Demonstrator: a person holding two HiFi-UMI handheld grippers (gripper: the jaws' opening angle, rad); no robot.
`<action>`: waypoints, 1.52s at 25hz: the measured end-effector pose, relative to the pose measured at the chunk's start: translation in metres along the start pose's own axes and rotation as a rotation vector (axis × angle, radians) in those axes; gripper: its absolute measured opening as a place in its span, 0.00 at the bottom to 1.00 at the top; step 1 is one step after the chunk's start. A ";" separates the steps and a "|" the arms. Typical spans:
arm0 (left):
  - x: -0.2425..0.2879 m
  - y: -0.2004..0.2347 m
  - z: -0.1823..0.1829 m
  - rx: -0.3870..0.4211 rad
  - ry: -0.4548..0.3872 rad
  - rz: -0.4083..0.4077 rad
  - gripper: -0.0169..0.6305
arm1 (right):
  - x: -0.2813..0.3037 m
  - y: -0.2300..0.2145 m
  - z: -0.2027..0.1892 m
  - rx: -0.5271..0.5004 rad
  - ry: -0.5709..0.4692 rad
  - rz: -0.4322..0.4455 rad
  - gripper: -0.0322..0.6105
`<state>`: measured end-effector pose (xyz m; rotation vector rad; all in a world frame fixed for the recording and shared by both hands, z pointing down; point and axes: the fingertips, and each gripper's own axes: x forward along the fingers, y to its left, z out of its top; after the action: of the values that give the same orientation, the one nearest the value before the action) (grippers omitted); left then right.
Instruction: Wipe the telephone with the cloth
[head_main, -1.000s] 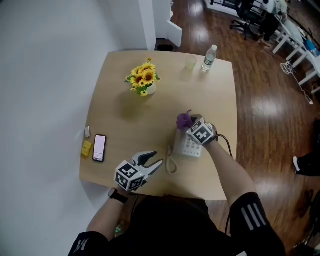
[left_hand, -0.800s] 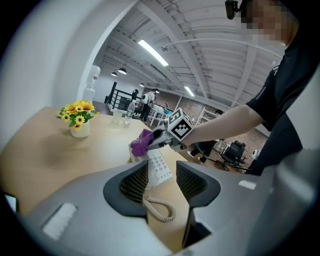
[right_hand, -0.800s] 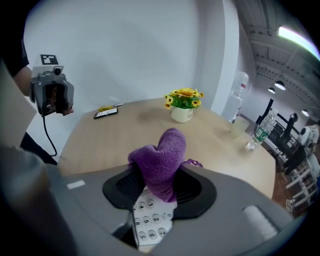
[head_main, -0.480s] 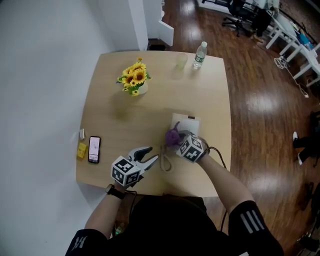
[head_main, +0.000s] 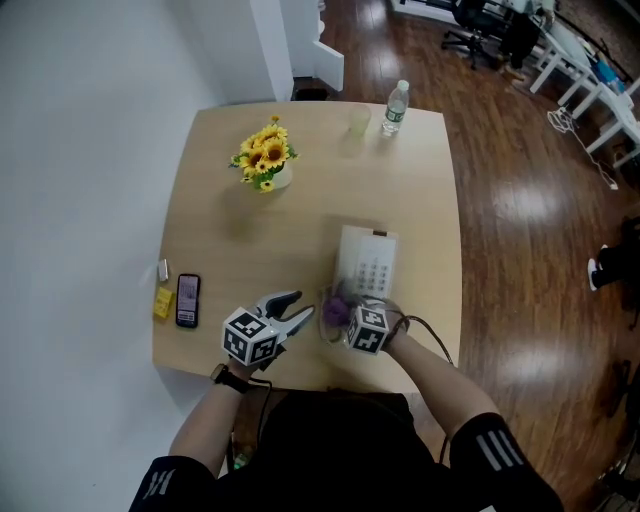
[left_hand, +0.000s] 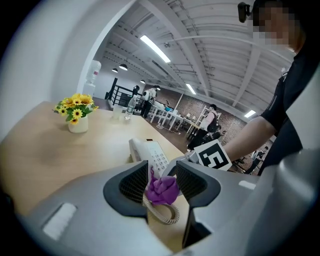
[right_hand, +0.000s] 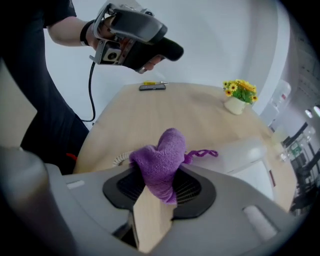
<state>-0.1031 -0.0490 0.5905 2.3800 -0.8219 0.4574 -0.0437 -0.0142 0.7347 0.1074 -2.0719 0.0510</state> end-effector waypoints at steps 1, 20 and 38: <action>0.003 0.001 0.000 -0.005 0.003 -0.001 0.29 | 0.002 0.005 -0.004 0.018 0.000 0.021 0.30; 0.148 0.051 -0.019 -0.149 0.218 -0.106 0.36 | -0.155 -0.040 -0.036 0.664 -0.534 -0.128 0.30; 0.184 0.048 -0.025 -0.456 0.168 -0.318 0.23 | -0.182 -0.061 -0.052 0.754 -0.619 -0.165 0.30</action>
<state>0.0008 -0.1474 0.7176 1.9666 -0.4055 0.2959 0.0950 -0.0612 0.5997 0.8418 -2.5367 0.7811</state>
